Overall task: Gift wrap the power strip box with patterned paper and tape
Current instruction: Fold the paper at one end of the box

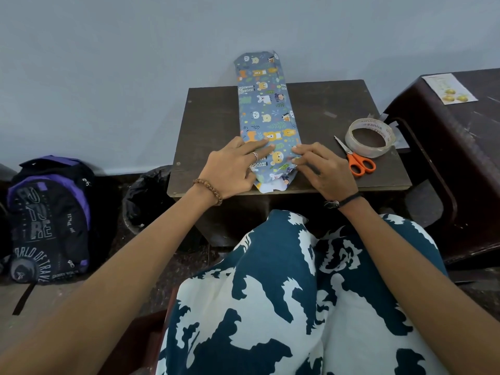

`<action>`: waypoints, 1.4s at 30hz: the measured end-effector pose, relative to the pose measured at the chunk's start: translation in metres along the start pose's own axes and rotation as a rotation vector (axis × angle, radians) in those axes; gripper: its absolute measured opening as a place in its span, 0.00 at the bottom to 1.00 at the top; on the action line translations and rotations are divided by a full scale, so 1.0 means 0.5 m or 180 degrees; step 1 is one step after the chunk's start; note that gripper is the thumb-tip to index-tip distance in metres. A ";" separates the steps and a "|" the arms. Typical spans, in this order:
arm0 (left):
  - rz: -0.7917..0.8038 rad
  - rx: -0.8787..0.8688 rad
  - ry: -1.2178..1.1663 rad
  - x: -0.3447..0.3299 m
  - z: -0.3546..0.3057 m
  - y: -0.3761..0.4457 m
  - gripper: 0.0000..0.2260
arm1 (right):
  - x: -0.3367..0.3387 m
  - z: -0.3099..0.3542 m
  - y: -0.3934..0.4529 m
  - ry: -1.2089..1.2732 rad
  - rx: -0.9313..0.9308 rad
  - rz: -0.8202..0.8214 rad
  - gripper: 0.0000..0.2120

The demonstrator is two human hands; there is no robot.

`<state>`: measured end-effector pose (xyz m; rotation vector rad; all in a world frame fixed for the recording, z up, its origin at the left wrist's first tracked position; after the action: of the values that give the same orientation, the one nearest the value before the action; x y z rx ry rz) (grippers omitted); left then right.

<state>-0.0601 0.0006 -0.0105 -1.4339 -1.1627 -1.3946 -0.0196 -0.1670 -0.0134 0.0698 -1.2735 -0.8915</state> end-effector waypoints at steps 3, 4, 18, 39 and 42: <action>-0.0052 -0.0074 -0.0020 -0.005 0.000 -0.005 0.27 | -0.003 0.001 0.000 -0.0069 -0.0023 0.0033 0.07; -0.0073 -0.0103 -0.0033 -0.006 -0.001 -0.007 0.27 | -0.003 0.001 0.001 -0.0066 -0.0047 0.0030 0.07; -0.0441 -0.0330 -0.0134 -0.008 -0.005 -0.021 0.22 | -0.006 -0.001 0.010 -0.0209 -0.0233 -0.0105 0.03; -0.0755 -0.0584 0.0307 0.004 -0.005 -0.018 0.08 | -0.020 -0.008 0.008 0.0213 -0.0228 0.0151 0.07; -0.0747 -0.0638 0.0197 0.006 -0.005 -0.021 0.10 | -0.023 -0.008 -0.002 0.0313 -0.0184 0.0388 0.11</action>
<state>-0.0708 0.0013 -0.0081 -1.4131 -1.2089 -1.7482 -0.0168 -0.1622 -0.0243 -0.0096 -1.1474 -0.8099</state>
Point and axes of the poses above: each hand's wrist, its own y-axis towards the middle knuckle, its own x-axis out of the back of the hand, z = x × y, the point moved 6 cm from there along y, towards the middle knuckle, and after that the axes turned 10 degrees about z, right-handed, at the moved point
